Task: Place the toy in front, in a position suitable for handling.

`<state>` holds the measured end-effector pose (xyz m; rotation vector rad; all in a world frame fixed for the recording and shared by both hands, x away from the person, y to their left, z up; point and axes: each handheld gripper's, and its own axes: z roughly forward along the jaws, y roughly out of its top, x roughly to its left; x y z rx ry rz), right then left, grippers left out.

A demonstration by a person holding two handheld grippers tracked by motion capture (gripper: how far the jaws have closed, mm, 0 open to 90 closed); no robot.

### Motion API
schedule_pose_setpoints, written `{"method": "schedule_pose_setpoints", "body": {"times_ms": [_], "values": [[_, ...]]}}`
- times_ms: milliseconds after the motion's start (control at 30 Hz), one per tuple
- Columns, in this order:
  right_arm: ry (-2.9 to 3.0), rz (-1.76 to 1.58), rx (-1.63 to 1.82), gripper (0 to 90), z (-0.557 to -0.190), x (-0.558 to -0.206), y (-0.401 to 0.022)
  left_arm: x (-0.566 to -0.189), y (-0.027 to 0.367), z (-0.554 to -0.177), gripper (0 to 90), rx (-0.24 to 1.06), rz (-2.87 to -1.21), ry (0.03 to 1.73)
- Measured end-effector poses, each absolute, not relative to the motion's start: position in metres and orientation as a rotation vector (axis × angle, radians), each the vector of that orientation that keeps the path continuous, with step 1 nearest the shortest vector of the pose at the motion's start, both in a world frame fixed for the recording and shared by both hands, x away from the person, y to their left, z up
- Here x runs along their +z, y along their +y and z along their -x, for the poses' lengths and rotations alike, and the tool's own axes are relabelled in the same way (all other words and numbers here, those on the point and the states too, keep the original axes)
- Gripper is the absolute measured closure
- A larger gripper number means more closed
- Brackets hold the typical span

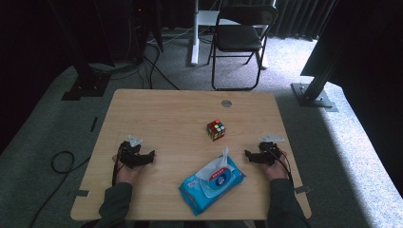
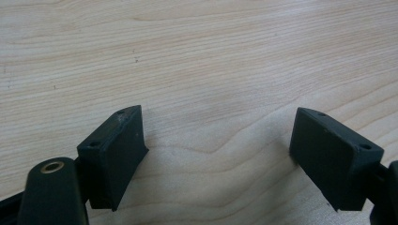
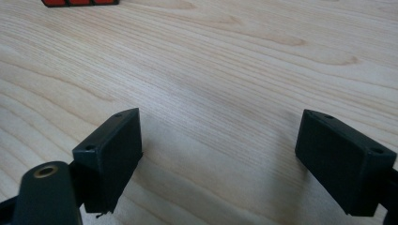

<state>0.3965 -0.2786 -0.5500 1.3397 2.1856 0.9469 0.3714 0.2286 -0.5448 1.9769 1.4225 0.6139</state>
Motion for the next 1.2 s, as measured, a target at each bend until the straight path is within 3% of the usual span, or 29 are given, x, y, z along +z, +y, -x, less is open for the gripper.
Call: {"method": "schedule_pose_setpoints", "body": {"times_ms": [867, 1200], "values": [[2.162, -1.365, 0.937, 14.5, -0.38, -0.55, -0.282, -0.544, 0.228, -0.372, 19.5, 0.612, -1.981, 1.417], [2.166, -1.357, 0.939, 15.8, -0.38, -0.55, -0.282, -0.538, 0.239, -0.38, 24.9, 0.516, -1.974, 1.444]]}}
